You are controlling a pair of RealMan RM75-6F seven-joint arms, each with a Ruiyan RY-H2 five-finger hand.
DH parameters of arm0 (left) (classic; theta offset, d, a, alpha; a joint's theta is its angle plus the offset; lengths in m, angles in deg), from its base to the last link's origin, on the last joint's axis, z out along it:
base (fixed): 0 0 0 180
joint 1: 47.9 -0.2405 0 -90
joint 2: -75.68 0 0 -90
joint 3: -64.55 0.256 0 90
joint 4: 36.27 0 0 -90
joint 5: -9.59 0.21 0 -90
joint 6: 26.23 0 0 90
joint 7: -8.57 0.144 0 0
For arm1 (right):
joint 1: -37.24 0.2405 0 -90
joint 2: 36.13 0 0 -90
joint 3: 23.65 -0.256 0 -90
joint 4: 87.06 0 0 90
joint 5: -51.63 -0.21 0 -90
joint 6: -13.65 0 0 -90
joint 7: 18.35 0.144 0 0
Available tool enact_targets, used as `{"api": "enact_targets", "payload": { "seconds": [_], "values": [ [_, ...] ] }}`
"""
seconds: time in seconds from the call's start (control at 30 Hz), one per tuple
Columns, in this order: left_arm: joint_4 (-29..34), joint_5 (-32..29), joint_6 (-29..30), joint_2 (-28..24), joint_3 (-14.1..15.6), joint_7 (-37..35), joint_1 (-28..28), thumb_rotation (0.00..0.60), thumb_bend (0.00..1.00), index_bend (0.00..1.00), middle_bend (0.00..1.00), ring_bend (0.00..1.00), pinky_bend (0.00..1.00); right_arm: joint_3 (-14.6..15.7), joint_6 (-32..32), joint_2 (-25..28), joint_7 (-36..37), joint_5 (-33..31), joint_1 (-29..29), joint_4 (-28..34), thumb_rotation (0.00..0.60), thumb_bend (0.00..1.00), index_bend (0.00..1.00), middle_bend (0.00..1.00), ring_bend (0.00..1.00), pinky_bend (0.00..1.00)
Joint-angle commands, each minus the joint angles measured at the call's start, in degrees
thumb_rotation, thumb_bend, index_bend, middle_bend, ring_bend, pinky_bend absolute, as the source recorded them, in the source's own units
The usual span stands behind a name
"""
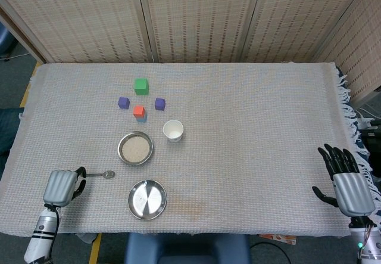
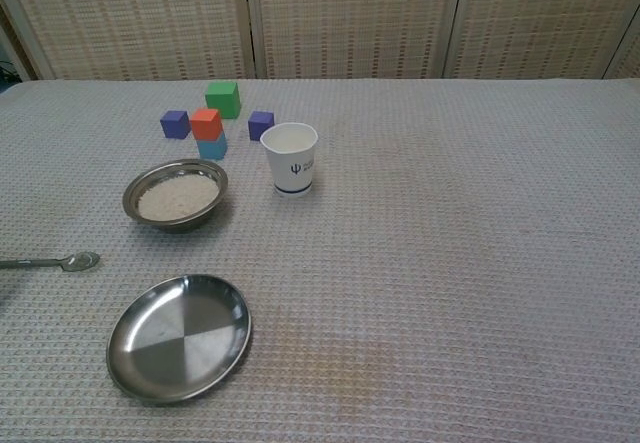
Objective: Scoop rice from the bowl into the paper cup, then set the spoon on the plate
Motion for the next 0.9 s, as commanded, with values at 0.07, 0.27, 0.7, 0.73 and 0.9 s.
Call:
{"api": "enact_targets", "payload": {
  "seconds": [0.07, 0.27, 0.7, 0.73, 0.9],
  "values": [
    [-3.39, -1.26, -1.52, 2.73, -0.27, 0.01, 1.04, 0.6, 0.41, 0.51, 1.0, 1.0, 1.0, -0.03, 0.48, 0.03, 0.07, -0.3, 0.17, -0.09, 0.6, 0.13, 0.0, 0.0, 0.0, 0.0],
    [-6.4, -1.93, -2.62, 5.01, -0.16, -0.01, 1.81, 0.6, 0.4, 0.48, 1.0, 1.0, 1.0, -0.1, 1.11, 0.03, 0.11, -0.76, 0.4, -0.28, 0.6, 0.13, 0.0, 0.0, 0.0, 0.0],
    [-12.09, -3.06, -4.2, 8.54, -0.4, -0.39, 3.38, 0.6, 0.4, 0.47, 1.0, 1.0, 1.0, 0.02, 1.78, 0.21, -0.28, -1.22, 0.55, 0.01, 0.6, 0.13, 0.0, 0.0, 0.0, 0.0],
    [-12.3, -3.22, -4.36, 8.69, -0.4, -0.31, 3.43, 0.6, 0.4, 0.47, 1.0, 1.0, 1.0, 0.01, 1.76, 0.23, -0.3, -1.24, 0.54, 0.04, 0.6, 0.13, 0.0, 0.0, 0.0, 0.0],
    [-13.02, -3.61, -4.35, 9.25, -0.51, -0.07, 3.63, 0.6, 0.4, 0.46, 1.0, 1.0, 1.0, 0.02, 1.85, 0.29, -0.47, -1.36, 0.55, 0.14, 0.6, 0.13, 0.0, 0.0, 0.0, 0.0]
  ]
}}
